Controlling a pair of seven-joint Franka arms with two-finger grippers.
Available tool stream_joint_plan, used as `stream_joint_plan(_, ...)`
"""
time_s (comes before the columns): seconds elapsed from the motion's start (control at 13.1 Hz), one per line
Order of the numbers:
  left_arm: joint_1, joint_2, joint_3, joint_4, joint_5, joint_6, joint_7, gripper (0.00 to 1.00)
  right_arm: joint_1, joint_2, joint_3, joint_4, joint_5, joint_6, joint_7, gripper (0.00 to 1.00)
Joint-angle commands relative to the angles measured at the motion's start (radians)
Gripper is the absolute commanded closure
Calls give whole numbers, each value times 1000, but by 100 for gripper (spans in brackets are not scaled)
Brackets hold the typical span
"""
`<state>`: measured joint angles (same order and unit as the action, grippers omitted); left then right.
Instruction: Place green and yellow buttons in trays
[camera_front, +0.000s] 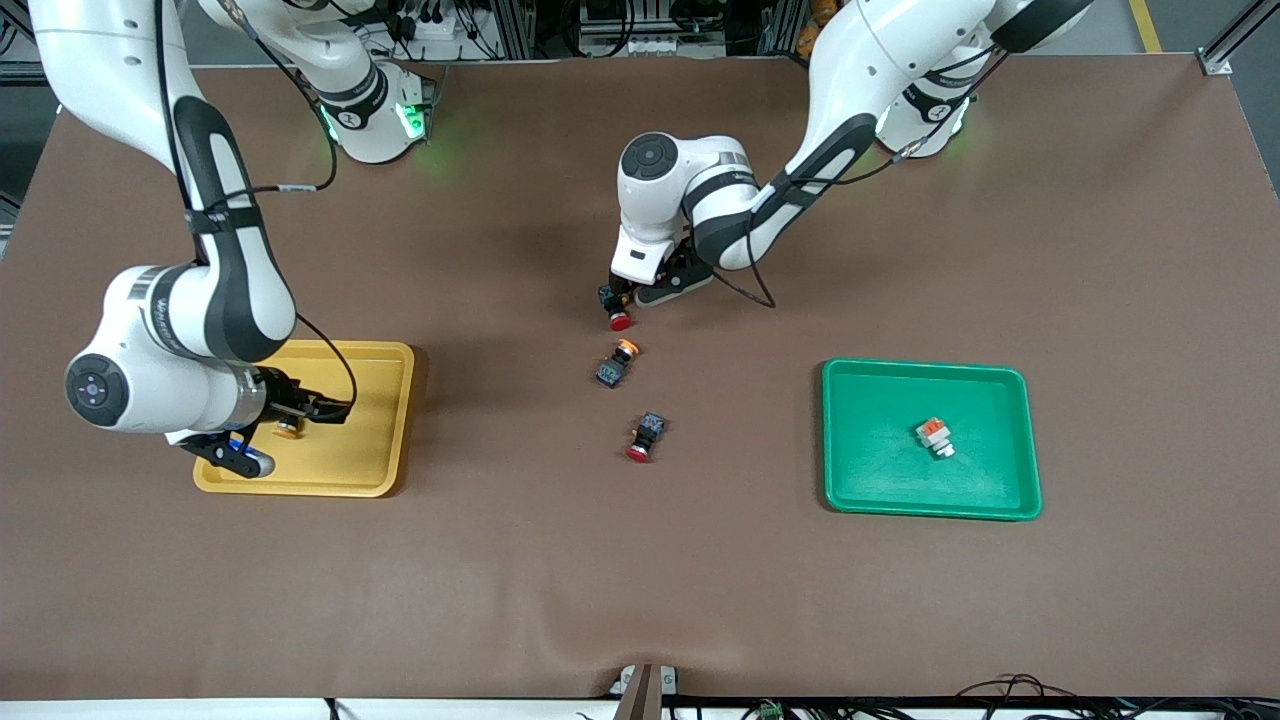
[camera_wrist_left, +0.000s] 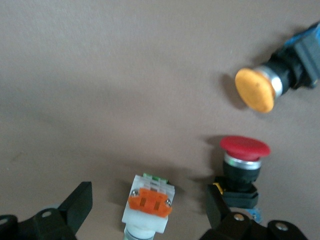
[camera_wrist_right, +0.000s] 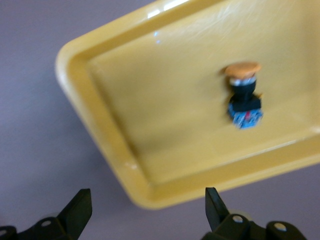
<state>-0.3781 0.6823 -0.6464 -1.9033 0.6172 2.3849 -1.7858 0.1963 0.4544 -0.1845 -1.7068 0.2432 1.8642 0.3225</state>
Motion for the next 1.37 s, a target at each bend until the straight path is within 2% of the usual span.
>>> stream_joint_plan(0.0, -18, 14, 5, 7, 30, 8, -26, 13, 20, -36, -1, 19, 33, -69, 64, 0)
stream_joint_plan(0.15, -31, 22, 5, 9, 29, 8, -26, 25, 55, -46, -3, 19, 31, -76, 131, 0)
stream_joint_plan(0.23, -33, 23, 5, 4, 29, 8, -26, 36, 67, -48, -1, 19, 33, -77, 151, 0)
stream_joint_plan(0.53, -28, 22, 5, 3, 30, 7, -26, 100, 135, -51, -1, 19, 33, -70, 259, 0)
stream_joint_plan(0.84, 53, -47, 2, 13, 30, -33, -3, 100, 190, -51, -3, 19, 56, -65, 346, 0)
stream_joint_plan(1.07, 146, -101, 1, 20, 29, -85, 133, 100, 221, -46, -3, 19, 87, -40, 404, 0)
stream_joint_plan(1.3, 240, -121, -1, 26, 29, -102, 284, 100, 308, -36, -3, 12, 88, 56, 539, 0)
